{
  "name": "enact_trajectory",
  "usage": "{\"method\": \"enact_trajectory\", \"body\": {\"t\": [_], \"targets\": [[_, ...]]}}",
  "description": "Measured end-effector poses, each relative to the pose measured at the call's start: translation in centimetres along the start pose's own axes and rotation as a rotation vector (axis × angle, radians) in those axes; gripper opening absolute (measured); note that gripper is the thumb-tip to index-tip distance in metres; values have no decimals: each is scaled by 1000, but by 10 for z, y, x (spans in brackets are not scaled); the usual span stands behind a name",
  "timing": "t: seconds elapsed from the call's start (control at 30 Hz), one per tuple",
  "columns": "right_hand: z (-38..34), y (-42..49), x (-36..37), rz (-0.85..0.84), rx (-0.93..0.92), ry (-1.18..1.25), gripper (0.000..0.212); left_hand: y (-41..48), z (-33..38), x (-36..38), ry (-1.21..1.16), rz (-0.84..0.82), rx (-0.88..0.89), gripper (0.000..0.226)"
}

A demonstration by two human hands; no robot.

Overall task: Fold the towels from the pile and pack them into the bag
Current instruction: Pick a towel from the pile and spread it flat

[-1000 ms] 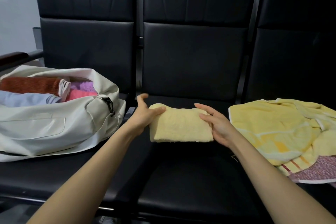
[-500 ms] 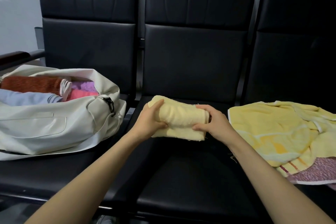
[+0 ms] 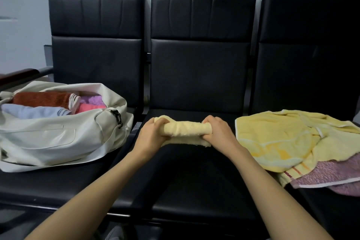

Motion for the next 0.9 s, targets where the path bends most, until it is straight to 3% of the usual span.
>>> {"method": "enact_trajectory", "body": {"t": [0.17, 0.27, 0.37, 0.43, 0.53, 0.67, 0.8, 0.9], "targets": [[-9, -6, 3, -68, -5, 15, 28, 1, -4, -23, 94, -55, 37, 41], [-7, -10, 3, -141, 117, 335, 19, 1, -7, -37, -133, -220, -137, 41], [-5, -14, 12, -172, 282, 610, 15, -4, -8, -47, -446, -216, -310, 53], [-7, -14, 23, -173, 370, 676, 24, -7, -12, -47, -502, -192, -362, 55], [-13, -10, 40, -179, 373, 631, 41, -9, -24, -39, -420, -184, -393, 40], [-12, -10, 70, -200, 476, 584, 55, -9, -50, -24, -588, -218, -656, 13], [-35, 2, 92, -311, 560, 825, 77, 5, -72, -27, -639, -312, -752, 13], [-77, 33, 96, -394, 468, 835, 82, 40, -101, -53, -652, -238, -724, 23]]}}
Point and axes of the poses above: each hand's wrist, its own y-axis towards the middle knuckle, its own x-axis out of the palm, z = x × y, the point moved 8 cm from there along y, towards the middle knuckle, and after that the axes turned 12 degrees about z, right-handed, at the moved point
